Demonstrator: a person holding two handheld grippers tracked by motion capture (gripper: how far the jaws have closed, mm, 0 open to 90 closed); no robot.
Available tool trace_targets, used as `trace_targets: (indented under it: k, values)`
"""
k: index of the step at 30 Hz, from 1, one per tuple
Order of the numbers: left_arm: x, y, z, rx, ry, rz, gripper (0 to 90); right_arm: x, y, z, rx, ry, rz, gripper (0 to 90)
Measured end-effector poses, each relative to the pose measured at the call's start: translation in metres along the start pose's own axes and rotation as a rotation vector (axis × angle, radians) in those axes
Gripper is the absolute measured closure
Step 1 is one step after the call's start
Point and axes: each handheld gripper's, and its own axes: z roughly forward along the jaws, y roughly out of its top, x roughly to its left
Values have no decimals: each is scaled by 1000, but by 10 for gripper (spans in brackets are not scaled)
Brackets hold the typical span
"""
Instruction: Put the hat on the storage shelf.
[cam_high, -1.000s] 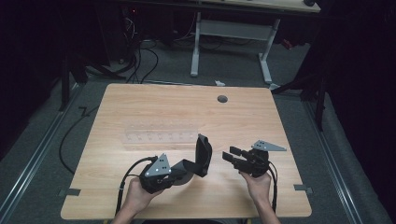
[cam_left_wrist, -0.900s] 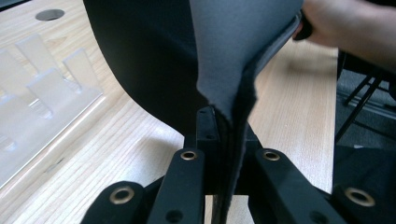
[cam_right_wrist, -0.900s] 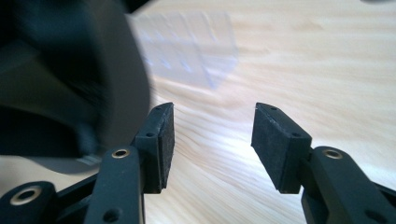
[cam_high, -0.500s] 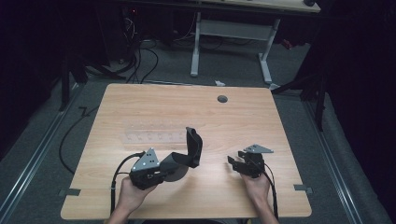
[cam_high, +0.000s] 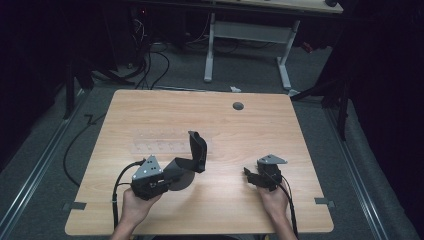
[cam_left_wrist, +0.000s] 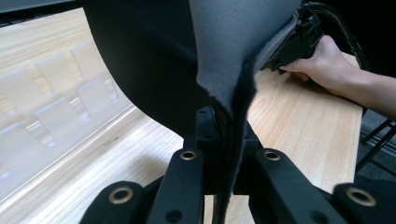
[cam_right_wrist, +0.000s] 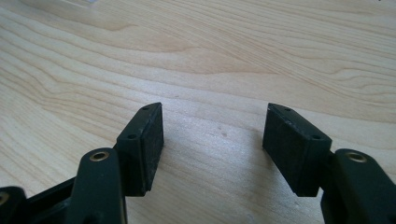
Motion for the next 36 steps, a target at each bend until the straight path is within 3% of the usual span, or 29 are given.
trace_targets:
  k: [12,26,36]
  values:
    - [10,17,-17,-90,39,-32,857,0,0,0,0,0,-1,380]
    - [29,44,-43,-200,98,-33,859,0,0,0,1,0,1,379]
    - [45,55,-50,-253,158,-24,859,0,0,0,1,0,1,379]
